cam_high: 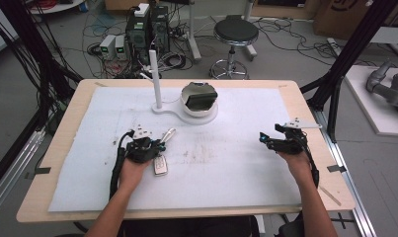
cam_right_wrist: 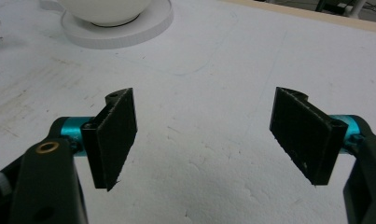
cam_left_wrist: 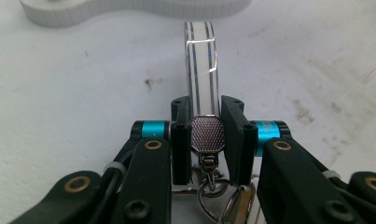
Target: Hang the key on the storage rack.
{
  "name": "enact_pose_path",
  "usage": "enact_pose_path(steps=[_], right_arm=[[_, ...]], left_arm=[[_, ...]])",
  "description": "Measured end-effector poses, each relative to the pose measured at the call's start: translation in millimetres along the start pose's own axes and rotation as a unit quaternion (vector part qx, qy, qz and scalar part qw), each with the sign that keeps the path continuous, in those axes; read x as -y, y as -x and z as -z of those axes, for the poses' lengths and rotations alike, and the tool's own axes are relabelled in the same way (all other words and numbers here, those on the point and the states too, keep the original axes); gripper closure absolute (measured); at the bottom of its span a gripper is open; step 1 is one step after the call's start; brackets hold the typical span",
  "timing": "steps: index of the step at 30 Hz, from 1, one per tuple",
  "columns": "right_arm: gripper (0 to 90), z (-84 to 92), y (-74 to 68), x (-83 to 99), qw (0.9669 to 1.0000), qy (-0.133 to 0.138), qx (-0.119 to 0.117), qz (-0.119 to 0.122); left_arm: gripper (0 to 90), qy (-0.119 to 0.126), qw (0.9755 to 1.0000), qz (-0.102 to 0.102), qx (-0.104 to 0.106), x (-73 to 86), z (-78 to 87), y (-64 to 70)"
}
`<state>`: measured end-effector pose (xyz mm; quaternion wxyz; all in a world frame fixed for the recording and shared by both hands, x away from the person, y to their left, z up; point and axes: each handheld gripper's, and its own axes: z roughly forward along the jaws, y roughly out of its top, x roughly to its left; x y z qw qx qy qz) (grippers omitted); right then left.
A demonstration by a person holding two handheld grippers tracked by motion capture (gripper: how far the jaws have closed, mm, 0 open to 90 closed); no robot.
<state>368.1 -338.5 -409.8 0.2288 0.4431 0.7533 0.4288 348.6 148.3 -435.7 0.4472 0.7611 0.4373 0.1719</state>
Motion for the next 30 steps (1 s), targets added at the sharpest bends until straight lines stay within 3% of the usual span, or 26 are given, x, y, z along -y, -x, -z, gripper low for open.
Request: enact_pose_path(steps=[5,10,20,23,26,30], right_arm=[[23.3,0.6,0.4,0.4,1.0,0.001,0.001,0.001],[23.3,0.8,-0.1,0.3,1.0,0.001,0.001,0.001],[23.3,-0.1,-1.1,-0.6,1.0,0.001,0.001,0.002],[23.3,-0.1,-0.9,-0.7,1.0,0.002,0.001,0.001],[23.3,-0.1,-1.0,-1.0,1.0,0.004,-0.001,0.002],[23.3,0.3,-1.8,-1.7,1.0,0.005,-0.003,0.006]], left_arm=[[74.2,0.056,0.9981,0.023,0.01,-10.5,19.1,-9.0],[74.2,0.108,0.9937,0.029,0.009,-21.5,40.7,-14.6],[74.2,0.153,0.9857,0.052,0.049,-43.4,60.5,-34.4],[74.2,0.162,0.9825,0.061,0.069,-54.5,62.3,-41.2],[74.1,0.174,0.9769,0.077,0.097,-65.4,61.0,-48.9],[74.1,0.188,0.9704,0.094,0.118,-76.0,58.7,-58.2]])
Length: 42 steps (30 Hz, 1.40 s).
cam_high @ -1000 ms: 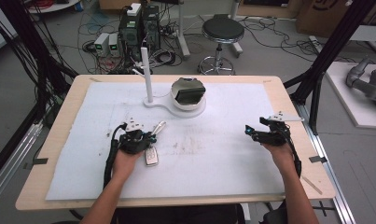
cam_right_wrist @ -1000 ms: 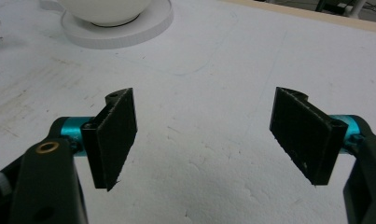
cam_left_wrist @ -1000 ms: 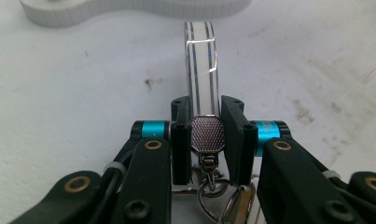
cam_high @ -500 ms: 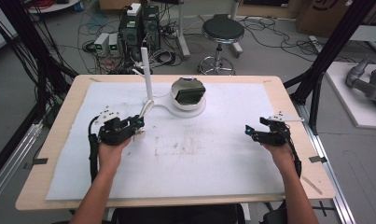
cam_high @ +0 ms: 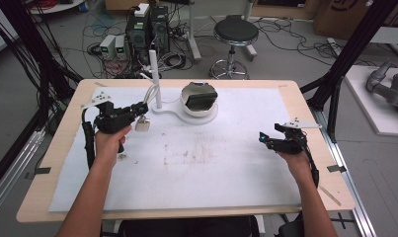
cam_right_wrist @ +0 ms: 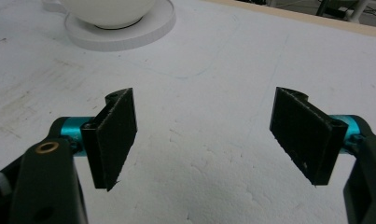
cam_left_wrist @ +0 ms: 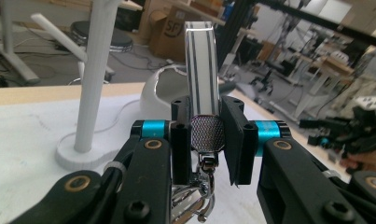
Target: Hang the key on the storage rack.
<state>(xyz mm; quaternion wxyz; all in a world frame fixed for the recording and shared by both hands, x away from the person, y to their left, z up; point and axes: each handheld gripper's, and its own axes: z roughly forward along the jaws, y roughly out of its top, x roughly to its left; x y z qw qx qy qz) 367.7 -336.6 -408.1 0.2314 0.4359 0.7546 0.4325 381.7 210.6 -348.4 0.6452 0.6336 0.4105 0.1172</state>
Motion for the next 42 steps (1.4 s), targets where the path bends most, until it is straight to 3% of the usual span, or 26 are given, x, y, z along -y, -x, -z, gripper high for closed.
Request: enact_pose_path(steps=[4,16,26,33,42], right_arm=[[23.2,-0.1,-1.0,-0.8,1.0,0.002,-0.004,0.004],[22.9,-1.5,-2.7,-1.4,1.0,0.002,-0.007,0.006],[22.9,-1.9,-2.9,-1.1,0.9999,0.002,-0.007,0.009],[22.8,-2.7,-3.8,-1.2,0.9999,-0.001,-0.008,0.009],[22.8,-3.3,-4.4,-1.1,0.9999,-0.002,-0.011,0.013]], left_arm=[[74.1,0.0,1.0,0.007,0.001,-8.6,-4.0,-7.5],[74.1,0.005,0.9986,0.044,0.03,-33.8,-18.0,-29.2],[74.1,0.013,0.9951,0.092,0.035,-29.5,-27.8,-49.7],[74.0,0.018,0.9937,0.105,0.033,-26.8,-37.5,-55.5],[73.9,0.016,0.9936,0.112,0.011,-28.7,-43.9,-58.4]])
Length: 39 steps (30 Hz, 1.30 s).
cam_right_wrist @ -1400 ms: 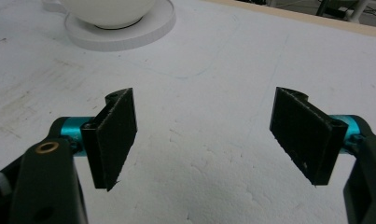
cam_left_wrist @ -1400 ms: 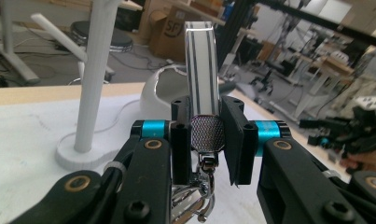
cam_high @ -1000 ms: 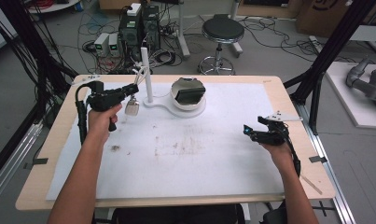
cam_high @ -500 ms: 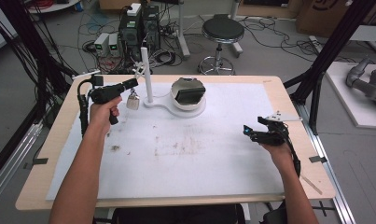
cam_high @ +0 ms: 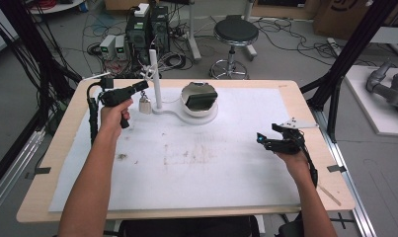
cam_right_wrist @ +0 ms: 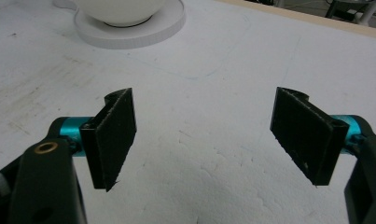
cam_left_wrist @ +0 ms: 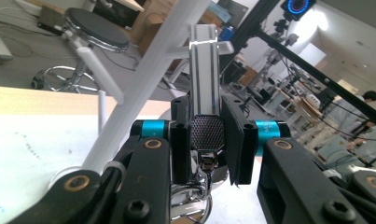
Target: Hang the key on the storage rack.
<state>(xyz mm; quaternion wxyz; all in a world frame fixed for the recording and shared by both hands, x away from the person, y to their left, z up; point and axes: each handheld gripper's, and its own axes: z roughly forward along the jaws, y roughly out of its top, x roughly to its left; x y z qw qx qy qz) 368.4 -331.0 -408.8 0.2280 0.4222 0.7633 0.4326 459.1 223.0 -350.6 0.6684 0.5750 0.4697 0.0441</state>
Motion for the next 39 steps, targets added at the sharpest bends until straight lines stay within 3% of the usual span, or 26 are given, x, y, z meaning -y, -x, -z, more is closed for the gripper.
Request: enact_pose_path(steps=[4,9,11,13,16,21,24,26,27,28,32,33,35,39], right_arm=[[22.8,0.0,0.1,0.0,1.0,0.001,-0.001,-0.001],[22.9,0.1,-0.2,-0.1,1.0,0.001,0.0,-0.001],[22.9,0.6,-0.4,-0.2,1.0,0.001,-0.001,-0.001],[22.8,0.7,0.2,0.0,1.0,0.001,0.0,-0.002],[22.8,0.8,0.2,0.1,1.0,-0.001,0.001,-0.004],[22.8,0.9,-1.4,-0.7,1.0,0.002,0.004,0.003],[22.8,0.9,-2.7,-1.3,0.9999,0.002,0.008,0.006],[22.8,0.2,-4.1,-1.1,0.9997,-0.002,0.019,0.017],[22.8,-0.3,-4.6,-1.0,0.9996,-0.004,0.022,0.019],[22.8,-0.9,-5.1,-0.9,0.9996,-0.004,0.021,0.019],[22.5,-1.5,-6.6,-1.2,0.9996,-0.002,0.022,0.02],[22.2,-1.5,-6.6,-1.3,0.9995,0.0,0.024,0.021],[22.2,-1.4,-6.7,-1.4,0.9995,0.001,0.023,0.019],[21.9,-0.8,-6.7,-1.2,0.9995,0.0,0.026,0.018]], left_arm=[[73.5,-0.011,0.9998,-0.013,-0.008,1.2,-1.4,1.5],[71.4,-0.024,0.9986,-0.033,-0.034,4.0,-0.2,4.2],[65.1,-0.031,0.9971,-0.046,-0.052,7.2,0.9,5.9],[62.3,-0.034,0.9964,-0.055,-0.056,10.5,2.9,7.7],[56.2,-0.039,0.9925,-0.091,-0.072,9.8,6.8,15.6],[45.6,-0.036,0.9827,-0.155,-0.096,8.3,15.3,31.1],[38.3,-0.03,0.9833,-0.155,-0.09,17.5,20.3,35.8],[32.7,-0.031,0.9793,-0.173,-0.1,28.8,24.6,39.1],[28.5,-0.028,0.9756,-0.186,-0.113,35.0,27.0,40.8],[21.5,-0.027,0.9739,-0.193,-0.116,38.5,28.7,41.4],[20.3,-0.034,0.9624,-0.242,-0.118,56.3,38.7,42.2],[20.3,-0.037,0.9607,-0.249,-0.118,60.1,41.2,41.7],[20.3,-0.037,0.96,-0.254,-0.113,67.3,46.1,39.7],[20.3,-0.038,0.9635,-0.245,-0.102,79.4,54.8,36.1]])
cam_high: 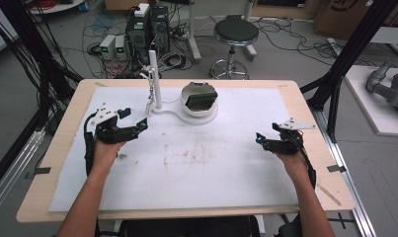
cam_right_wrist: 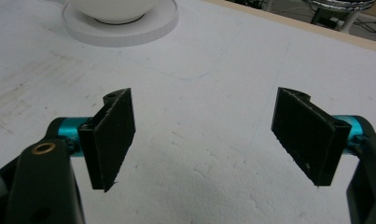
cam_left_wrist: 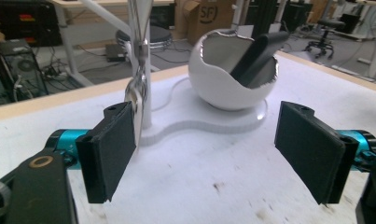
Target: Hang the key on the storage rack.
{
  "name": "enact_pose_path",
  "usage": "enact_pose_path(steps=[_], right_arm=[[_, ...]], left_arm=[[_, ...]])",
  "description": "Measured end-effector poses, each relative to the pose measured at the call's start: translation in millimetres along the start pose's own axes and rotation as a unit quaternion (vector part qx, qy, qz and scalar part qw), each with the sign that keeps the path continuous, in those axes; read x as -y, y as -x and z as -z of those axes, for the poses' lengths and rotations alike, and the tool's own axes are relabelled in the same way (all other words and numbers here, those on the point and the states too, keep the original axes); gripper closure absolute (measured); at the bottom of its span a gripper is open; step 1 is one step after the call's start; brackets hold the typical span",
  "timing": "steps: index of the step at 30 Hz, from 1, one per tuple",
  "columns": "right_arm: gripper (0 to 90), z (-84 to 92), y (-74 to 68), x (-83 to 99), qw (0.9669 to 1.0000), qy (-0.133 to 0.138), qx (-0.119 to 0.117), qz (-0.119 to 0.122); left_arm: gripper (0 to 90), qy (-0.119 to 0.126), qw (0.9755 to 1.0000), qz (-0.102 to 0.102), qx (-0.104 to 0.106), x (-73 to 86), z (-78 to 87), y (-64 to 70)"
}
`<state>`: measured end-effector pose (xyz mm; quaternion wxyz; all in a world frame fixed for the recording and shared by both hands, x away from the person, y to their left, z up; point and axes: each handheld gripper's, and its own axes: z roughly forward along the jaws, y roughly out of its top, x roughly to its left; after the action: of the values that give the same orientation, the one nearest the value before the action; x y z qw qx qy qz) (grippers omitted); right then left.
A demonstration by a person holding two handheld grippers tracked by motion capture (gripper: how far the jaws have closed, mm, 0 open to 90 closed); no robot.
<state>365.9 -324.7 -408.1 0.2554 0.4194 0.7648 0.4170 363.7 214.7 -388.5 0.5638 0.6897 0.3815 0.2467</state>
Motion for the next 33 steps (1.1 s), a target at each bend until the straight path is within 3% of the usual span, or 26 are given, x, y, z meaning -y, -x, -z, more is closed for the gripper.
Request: enact_pose_path(steps=[4,11,19,33], right_arm=[[21.7,1.4,0.0,1.0,1.0,0.0,0.003,0.001],[21.4,3.4,0.3,4.2,0.9999,-0.01,0.006,0.007],[21.4,4.8,-0.3,6.9,0.9998,-0.017,0.007,0.006],[21.4,9.3,-1.9,8.2,0.9998,-0.016,0.013,0.004]], left_arm=[[20.4,0.001,1.0,0.008,0.006,9.7,3.0,2.4],[20.4,-0.006,1.0,0.006,0.002,11.9,1.2,7.0],[20.4,-0.011,0.9998,0.018,-0.003,18.2,2.3,4.0],[20.4,-0.015,0.9997,0.021,-0.001,20.6,3.2,4.5]])
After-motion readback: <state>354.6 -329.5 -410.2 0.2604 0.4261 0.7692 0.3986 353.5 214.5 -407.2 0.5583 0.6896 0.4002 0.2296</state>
